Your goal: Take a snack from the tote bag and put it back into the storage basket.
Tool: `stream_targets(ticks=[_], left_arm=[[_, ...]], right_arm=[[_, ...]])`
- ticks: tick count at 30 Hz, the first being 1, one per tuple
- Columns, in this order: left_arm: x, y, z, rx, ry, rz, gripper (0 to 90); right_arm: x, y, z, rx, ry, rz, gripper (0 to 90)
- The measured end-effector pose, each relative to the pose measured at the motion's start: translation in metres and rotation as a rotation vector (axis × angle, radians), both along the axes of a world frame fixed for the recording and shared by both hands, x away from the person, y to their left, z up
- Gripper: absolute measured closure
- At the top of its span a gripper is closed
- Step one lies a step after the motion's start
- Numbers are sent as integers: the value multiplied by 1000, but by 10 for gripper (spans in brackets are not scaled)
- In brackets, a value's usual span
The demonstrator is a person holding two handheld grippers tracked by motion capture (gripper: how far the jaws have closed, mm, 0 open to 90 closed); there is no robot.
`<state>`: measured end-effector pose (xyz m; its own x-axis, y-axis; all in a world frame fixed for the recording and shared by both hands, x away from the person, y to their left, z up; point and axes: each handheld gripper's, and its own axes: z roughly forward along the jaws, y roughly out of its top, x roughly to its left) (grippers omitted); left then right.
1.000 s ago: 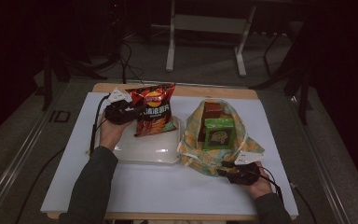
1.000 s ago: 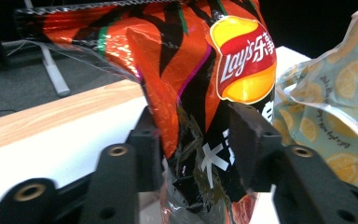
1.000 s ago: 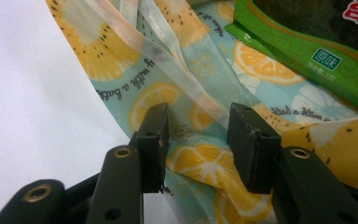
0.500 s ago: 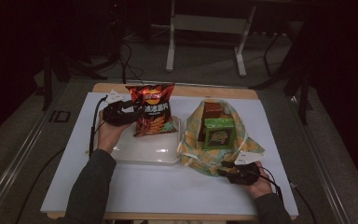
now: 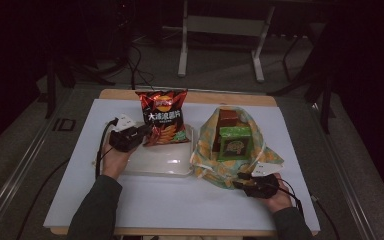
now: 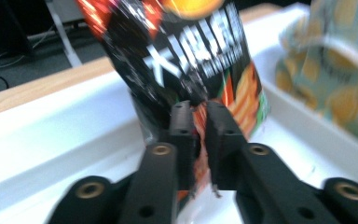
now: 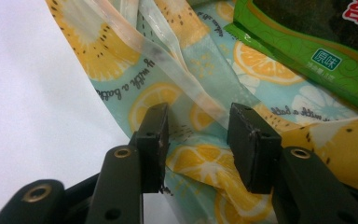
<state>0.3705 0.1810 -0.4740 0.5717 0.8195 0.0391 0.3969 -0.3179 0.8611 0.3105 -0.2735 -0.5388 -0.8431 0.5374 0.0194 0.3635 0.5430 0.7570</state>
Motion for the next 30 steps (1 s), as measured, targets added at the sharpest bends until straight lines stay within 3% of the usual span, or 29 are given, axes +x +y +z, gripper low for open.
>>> stream_targets(ticks=[4, 9, 19, 23, 30], left_arm=[[1, -6, -9, 35, 31, -28, 891], [6, -12, -19, 74, 73, -22, 891], [14, -14, -26, 72, 102, -1, 890], [10, -17, -20, 49, 85, -18, 889], [0, -40, 8, 15, 23, -104, 866]], right_arm=[[0, 0, 0, 0, 0, 0, 580], [0, 0, 0, 0, 0, 0, 579], [0, 0, 0, 2, 1, 0, 580], [0, 0, 0, 2, 1, 0, 580], [0, 0, 0, 2, 1, 0, 579]])
